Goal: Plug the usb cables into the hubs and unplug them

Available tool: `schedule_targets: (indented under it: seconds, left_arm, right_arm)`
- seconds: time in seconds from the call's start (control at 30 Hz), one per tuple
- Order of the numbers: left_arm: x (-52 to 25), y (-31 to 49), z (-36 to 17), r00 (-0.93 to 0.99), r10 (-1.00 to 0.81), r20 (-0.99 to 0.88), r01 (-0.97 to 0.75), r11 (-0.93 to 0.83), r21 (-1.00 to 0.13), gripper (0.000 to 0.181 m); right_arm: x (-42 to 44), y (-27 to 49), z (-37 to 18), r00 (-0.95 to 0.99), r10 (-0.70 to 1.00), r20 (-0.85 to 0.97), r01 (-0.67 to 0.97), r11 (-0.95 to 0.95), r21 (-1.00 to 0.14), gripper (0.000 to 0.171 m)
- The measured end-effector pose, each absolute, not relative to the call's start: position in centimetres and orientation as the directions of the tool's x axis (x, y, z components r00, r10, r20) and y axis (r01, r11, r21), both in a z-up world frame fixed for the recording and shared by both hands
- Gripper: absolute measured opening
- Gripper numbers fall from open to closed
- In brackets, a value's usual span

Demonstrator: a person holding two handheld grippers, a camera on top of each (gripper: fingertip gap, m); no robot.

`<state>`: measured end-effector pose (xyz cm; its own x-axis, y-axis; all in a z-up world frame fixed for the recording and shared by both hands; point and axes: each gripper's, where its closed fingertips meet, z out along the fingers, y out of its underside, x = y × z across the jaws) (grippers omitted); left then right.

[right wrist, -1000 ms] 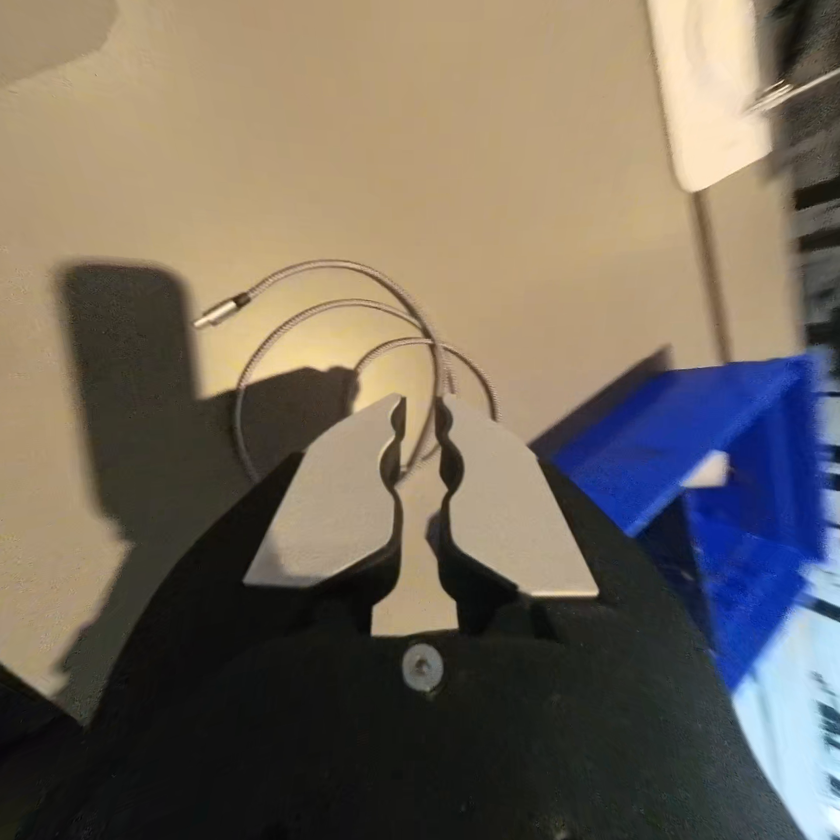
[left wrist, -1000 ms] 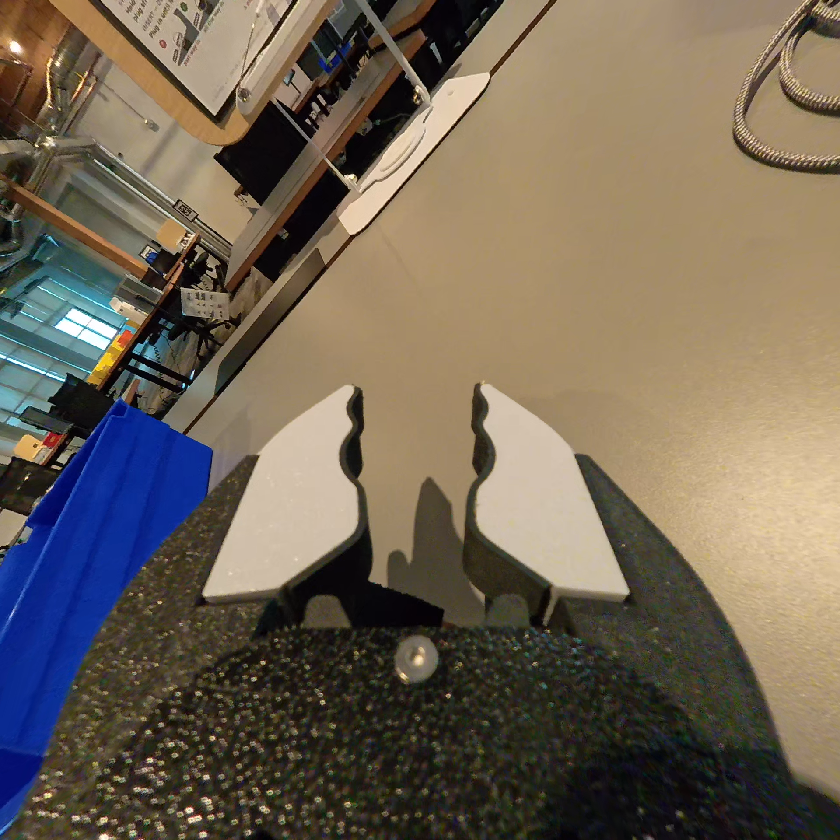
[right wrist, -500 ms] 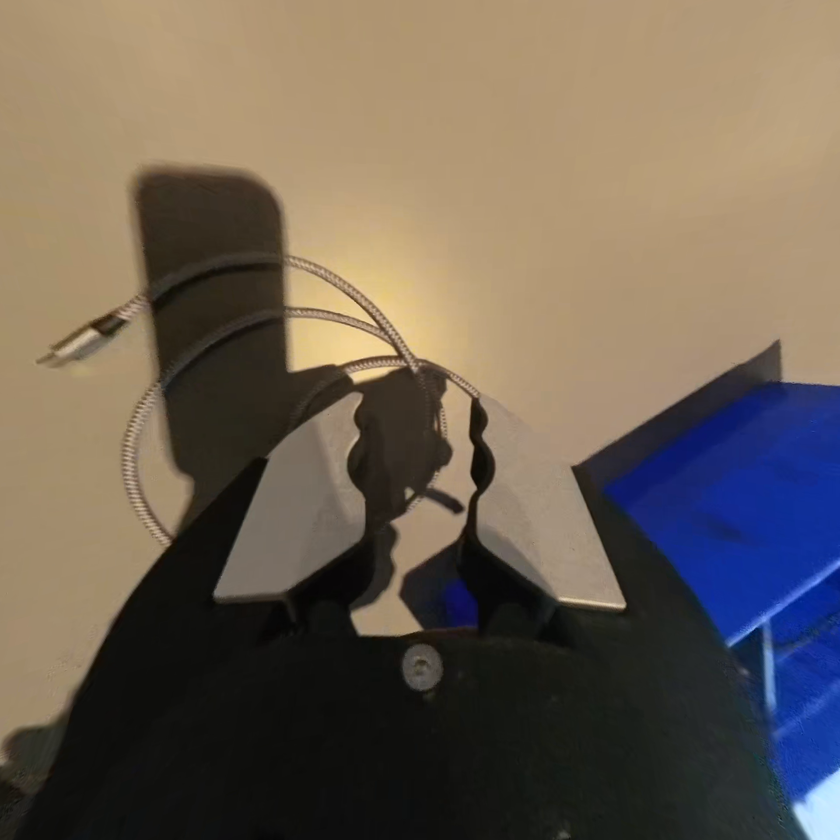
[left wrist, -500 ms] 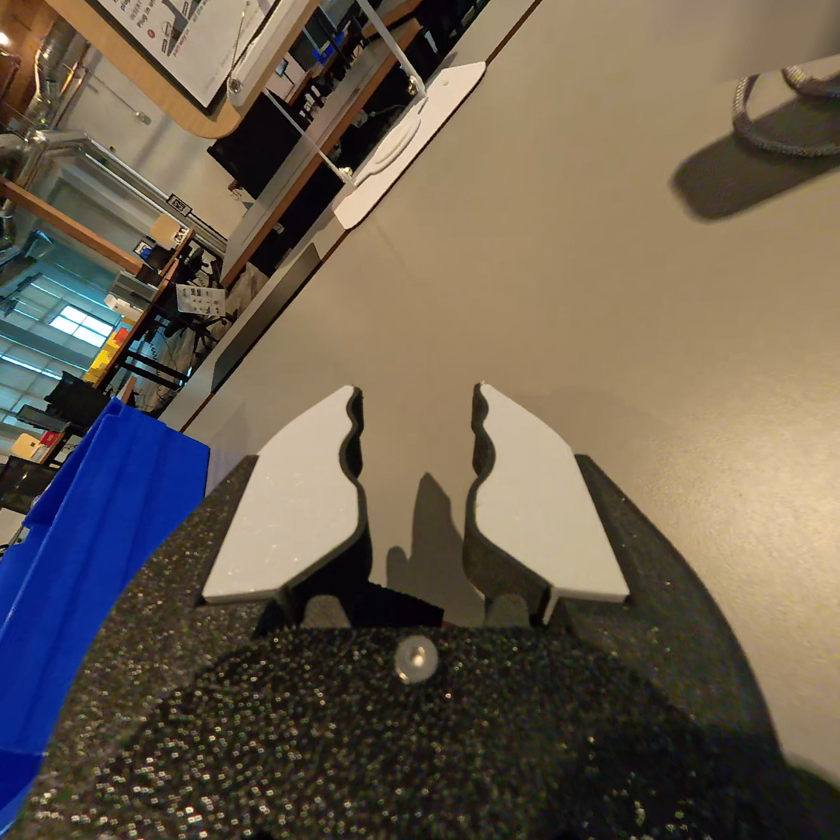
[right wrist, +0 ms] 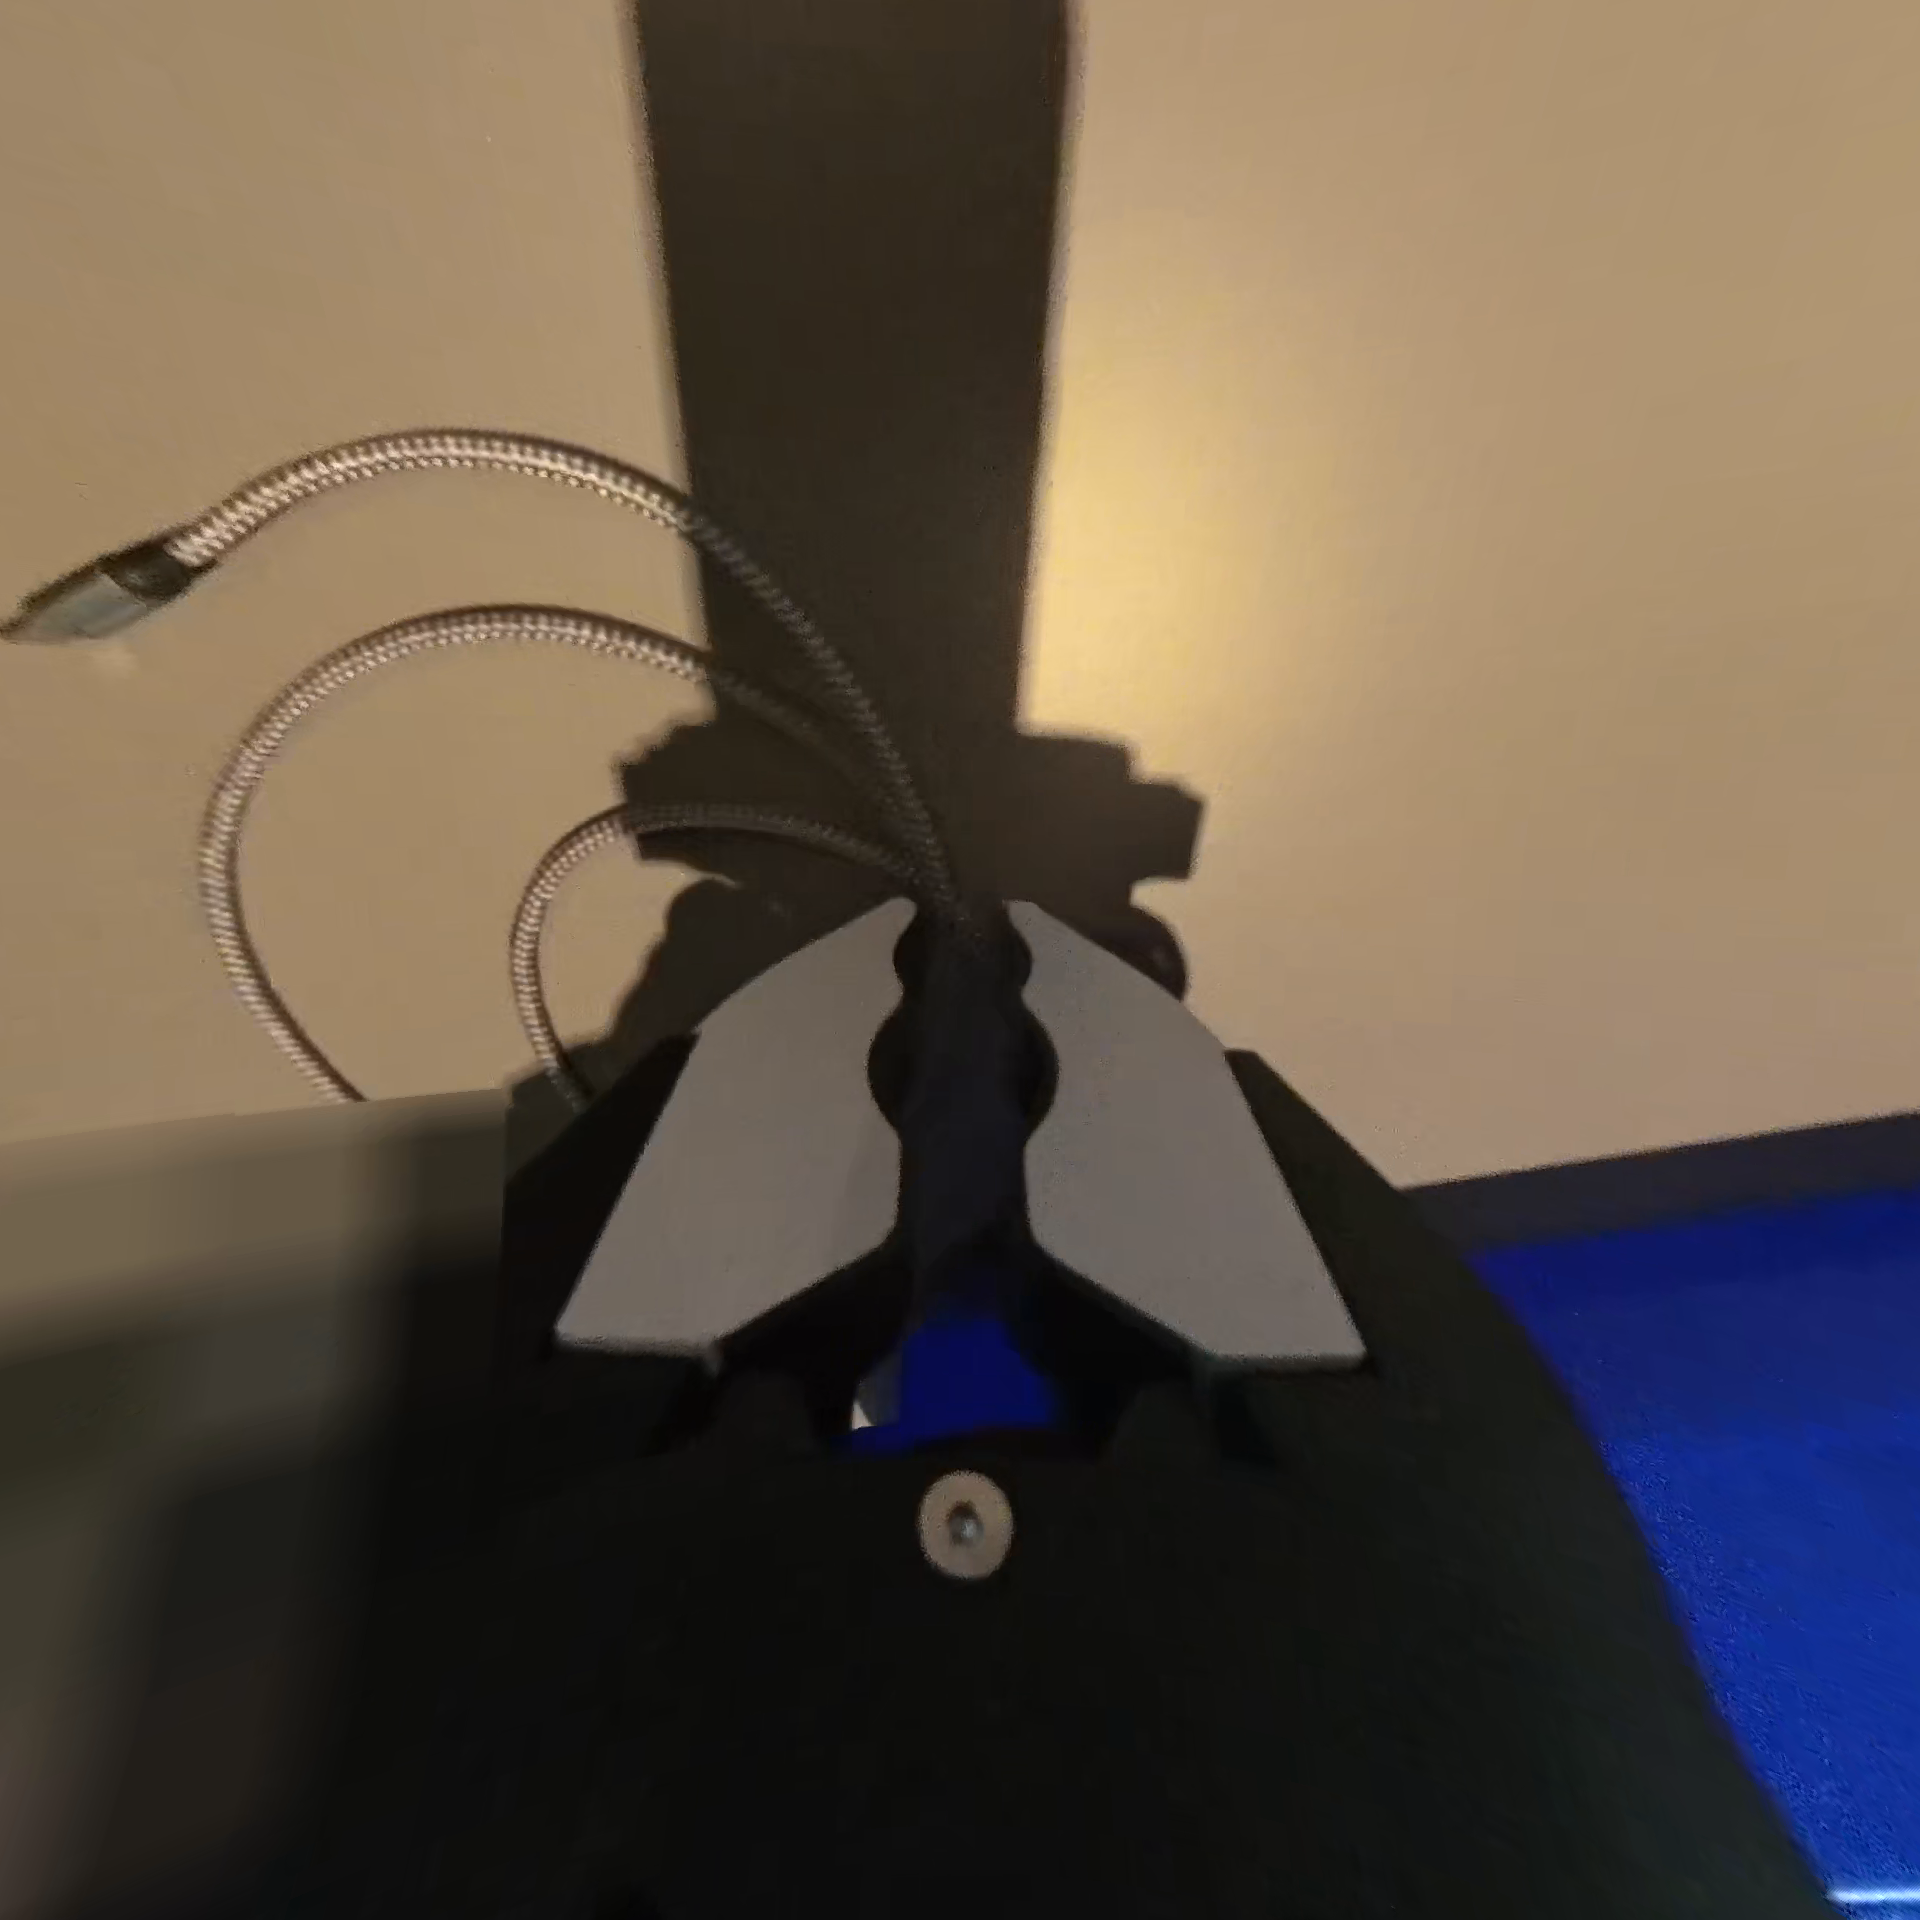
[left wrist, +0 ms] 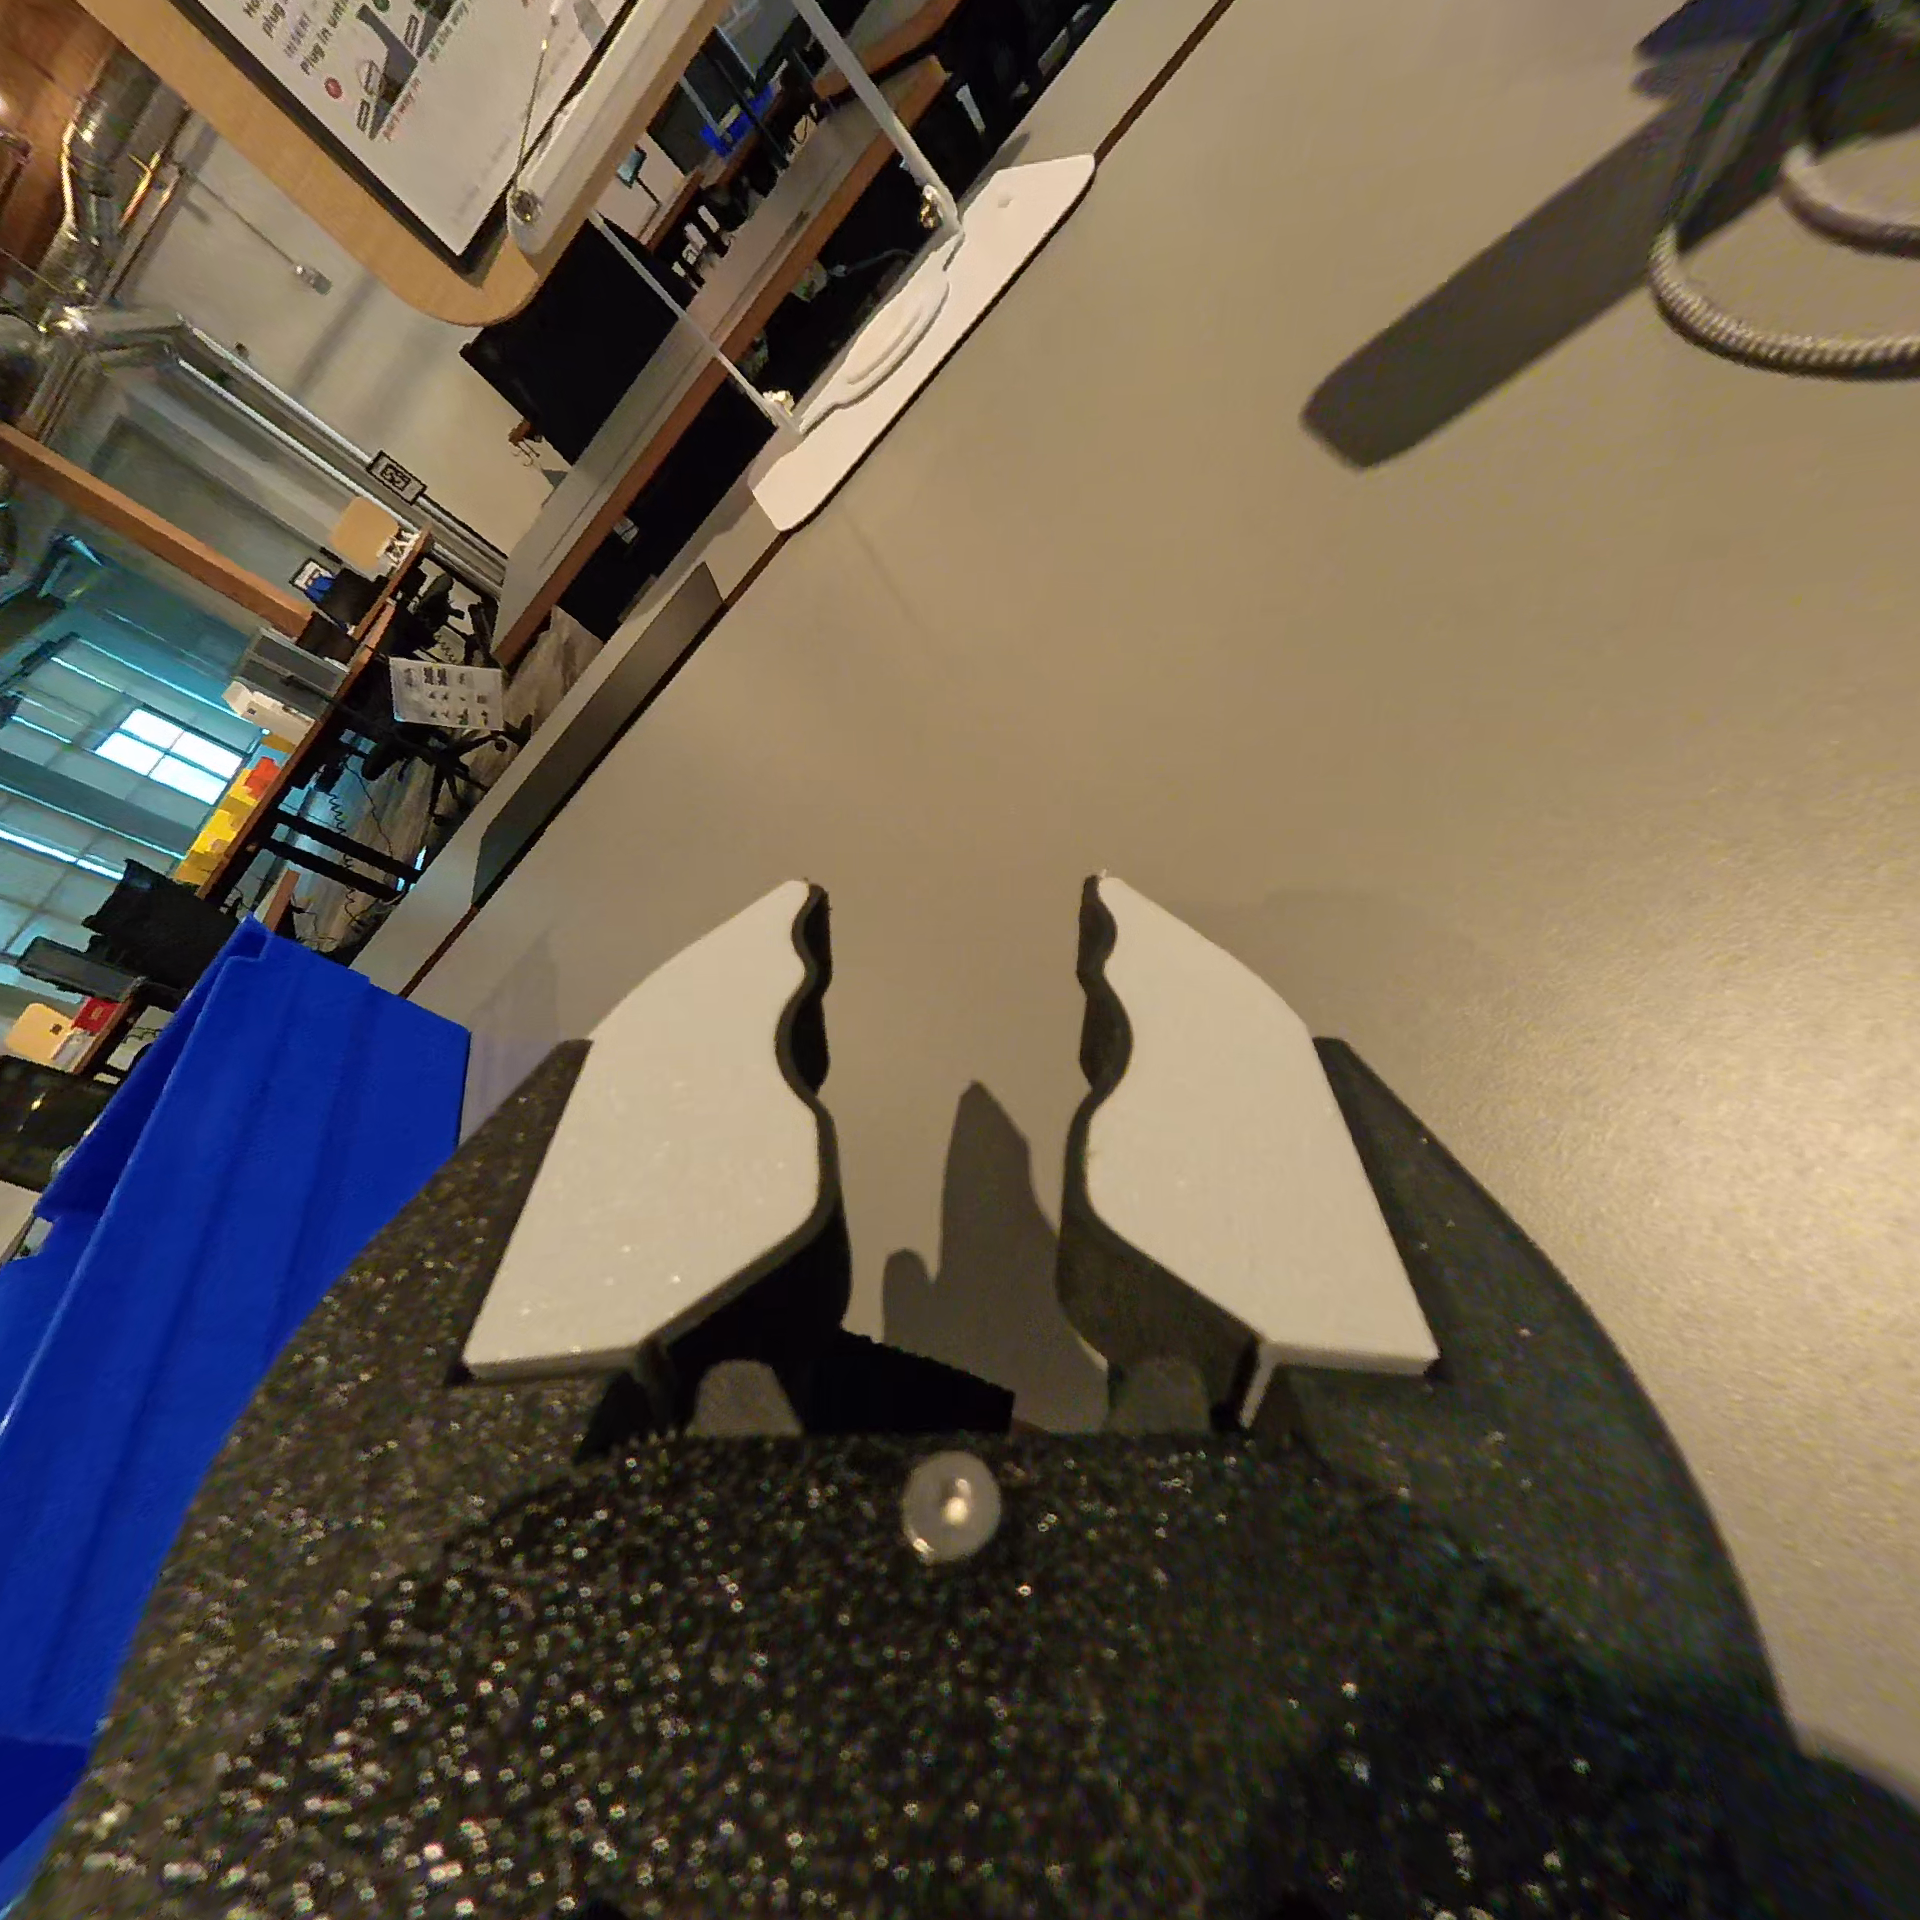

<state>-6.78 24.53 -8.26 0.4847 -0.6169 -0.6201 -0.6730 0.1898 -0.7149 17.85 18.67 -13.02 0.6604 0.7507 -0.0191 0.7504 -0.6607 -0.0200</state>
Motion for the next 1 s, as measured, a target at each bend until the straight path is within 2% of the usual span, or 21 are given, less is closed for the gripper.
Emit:
schedule_targets:
  seconds: [0.1,0.27,0.47,0.6,0.73,0.9,1.0]
  left_arm:
    - [-6.7,24.5,-8.3,0.481,-0.621,-0.619,-0.675,0.188,-0.713,0.046]
    - [-6.7,24.5,-8.3,0.481,-0.623,-0.616,-0.673,0.188,-0.716,0.046]
    - [-6.8,24.6,-8.2,0.486,-0.621,-0.615,-0.67,0.188,-0.719,0.046]
    - [-6.7,24.6,-8.3,0.482,-0.619,-0.62,-0.675,0.189,-0.714,0.045]
    - [-6.8,24.6,-8.3,0.483,-0.616,-0.622,-0.675,0.19,-0.713,0.045]
    - [-6.8,24.6,-8.2,0.486,-0.611,-0.625,-0.672,0.195,-0.714,0.045]
    - [-6.8,24.6,-8.1,0.487,-0.61,-0.625,-0.671,0.196,-0.715,0.045]
  right_arm:
    - [17.7,18.5,-13.0,0.653,0.757,-0.011,0.757,-0.653,0.014,0.004]
    - [16.9,18.7,-12.8,0.572,0.803,0.167,0.808,-0.586,0.052,0.003]
    - [15.2,19.2,-9.9,0.529,0.721,0.448,0.828,-0.554,-0.087,0.003]
    - [14.7,18.7,-4.2,0.525,0.563,0.639,0.831,-0.503,-0.239,0.003]
    - [15.5,17.3,4.2,0.541,0.322,0.777,0.817,-0.422,-0.394,0.003]
    - [20.6,13.8,15.4,0.561,-0.032,0.827,0.761,-0.375,-0.53,0.003]
    - [26.2,11.4,18.5,0.55,-0.193,0.813,0.694,-0.437,-0.573,0.003]
